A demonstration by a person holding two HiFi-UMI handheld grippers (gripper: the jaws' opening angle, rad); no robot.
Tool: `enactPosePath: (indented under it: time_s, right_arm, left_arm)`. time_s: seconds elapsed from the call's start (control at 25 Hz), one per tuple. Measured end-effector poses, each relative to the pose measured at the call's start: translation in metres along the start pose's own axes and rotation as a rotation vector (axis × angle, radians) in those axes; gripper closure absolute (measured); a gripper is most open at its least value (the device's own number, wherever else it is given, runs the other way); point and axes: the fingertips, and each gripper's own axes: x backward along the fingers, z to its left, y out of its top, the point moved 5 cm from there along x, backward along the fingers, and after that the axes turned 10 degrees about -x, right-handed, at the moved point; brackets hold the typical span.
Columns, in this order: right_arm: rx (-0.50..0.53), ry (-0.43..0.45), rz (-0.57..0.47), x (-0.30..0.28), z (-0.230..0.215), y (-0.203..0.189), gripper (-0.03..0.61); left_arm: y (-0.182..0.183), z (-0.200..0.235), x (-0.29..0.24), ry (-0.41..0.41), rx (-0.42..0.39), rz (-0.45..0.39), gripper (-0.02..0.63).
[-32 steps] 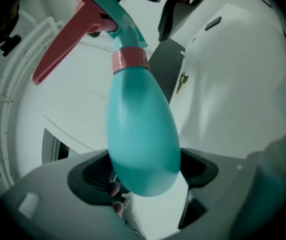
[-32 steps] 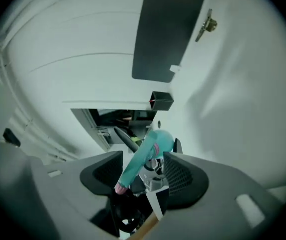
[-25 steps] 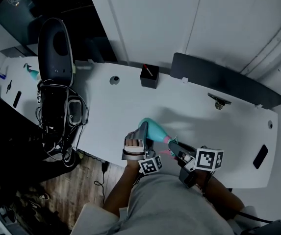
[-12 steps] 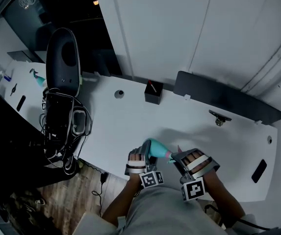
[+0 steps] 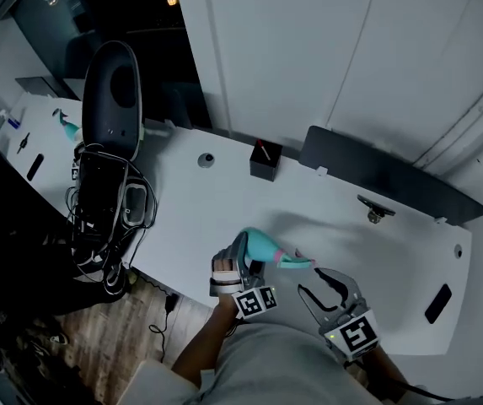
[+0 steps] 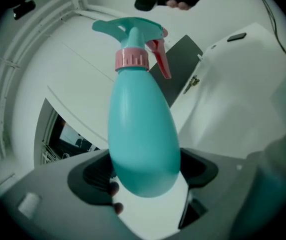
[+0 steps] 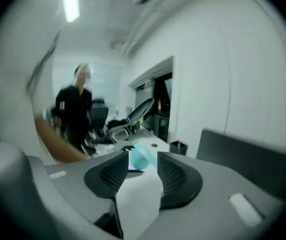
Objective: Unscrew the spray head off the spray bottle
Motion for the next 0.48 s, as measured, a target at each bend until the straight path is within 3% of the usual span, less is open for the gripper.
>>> enactPosePath:
  time_s: [0.12,0.16,0.2,0.24,0.32,0.48]
  right_arm:
    - [-1.015,0.284,-0.063,0.008,-0.007,-0.016,0.382]
    - [-1.277,0.314,-0.093,0.004,-0.011,-0.024,0.377]
    - [-1.462,0.310,-0.113,-0.002,-0.015,-0.033,0.377]
    - [-1.580,0.290,-0.123,-0.009,-0.018,-0.041,0.377]
    - [-1.704,0.248,-0.142,-0.021,-0.020,-0.050,0.376]
    - [-1.771,0.114,-0.149,-0.035,-0.030,-0.064,0.388]
  left_arm:
    - [0.001,0.009,-0.002,0.058,-0.056,-0.011,0.209]
    - [0.002,0.011,-0.003,0.077,-0.078,-0.018,0.209]
    - [0.004,0.014,-0.003,0.094,-0.099,-0.026,0.209]
    - [0.006,0.016,-0.002,0.111,-0.118,-0.033,0.209]
    - [0.011,0.019,-0.001,0.143,-0.160,-0.051,0.209]
    - [0.018,0.015,0.006,0.178,-0.276,-0.083,0.209]
